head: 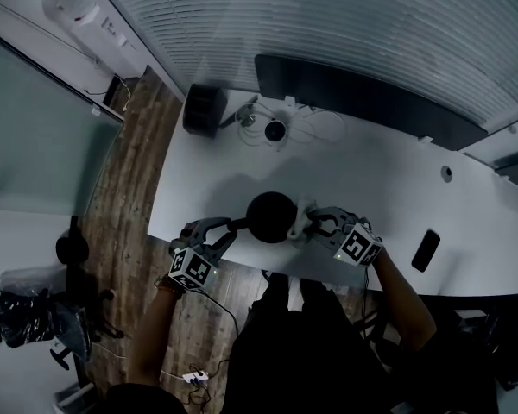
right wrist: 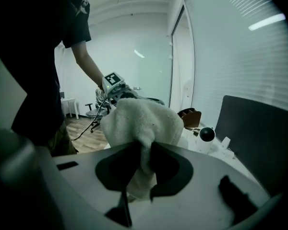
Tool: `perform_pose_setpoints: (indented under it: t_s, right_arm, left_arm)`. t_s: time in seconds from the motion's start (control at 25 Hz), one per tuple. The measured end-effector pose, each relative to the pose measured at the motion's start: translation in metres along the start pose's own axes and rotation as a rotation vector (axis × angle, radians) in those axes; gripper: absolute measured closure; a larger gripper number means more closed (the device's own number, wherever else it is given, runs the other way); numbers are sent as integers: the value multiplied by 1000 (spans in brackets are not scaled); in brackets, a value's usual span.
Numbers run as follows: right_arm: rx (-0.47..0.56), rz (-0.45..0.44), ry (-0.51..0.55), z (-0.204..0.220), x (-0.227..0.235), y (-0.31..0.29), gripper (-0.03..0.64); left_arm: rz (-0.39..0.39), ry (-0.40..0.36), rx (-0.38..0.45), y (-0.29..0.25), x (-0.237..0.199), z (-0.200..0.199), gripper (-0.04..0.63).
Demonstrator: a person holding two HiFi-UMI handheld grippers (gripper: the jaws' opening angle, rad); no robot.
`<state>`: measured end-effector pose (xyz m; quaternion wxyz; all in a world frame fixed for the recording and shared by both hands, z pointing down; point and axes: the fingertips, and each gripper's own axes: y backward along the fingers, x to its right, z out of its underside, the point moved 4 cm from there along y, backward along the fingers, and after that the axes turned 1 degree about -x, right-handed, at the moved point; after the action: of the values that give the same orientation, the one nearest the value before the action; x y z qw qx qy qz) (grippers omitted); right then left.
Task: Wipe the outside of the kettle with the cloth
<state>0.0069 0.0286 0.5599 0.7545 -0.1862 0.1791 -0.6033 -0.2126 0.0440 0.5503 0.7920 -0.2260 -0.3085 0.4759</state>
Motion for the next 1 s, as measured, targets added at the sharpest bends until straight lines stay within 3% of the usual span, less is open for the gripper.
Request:
perform_pose_setpoints:
  t_s: [0.36, 0.6, 0.76, 1.0]
  right_arm:
    - [-163, 23, -63, 46, -23, -33, 549]
    - [-226, 102, -175, 63, -46, -55, 549]
    - [-184, 143, -205, 65, -50, -46, 549]
    - [-18, 128, -151, 18, -28, 4, 549]
  left_arm:
    - [-7, 8, 50, -2, -14, 9, 476]
    - [8, 22, 58, -3, -26, 7, 476]
    - [-10, 40, 61, -7, -30, 8, 476]
    - [-38, 41, 11, -8, -33, 7, 476]
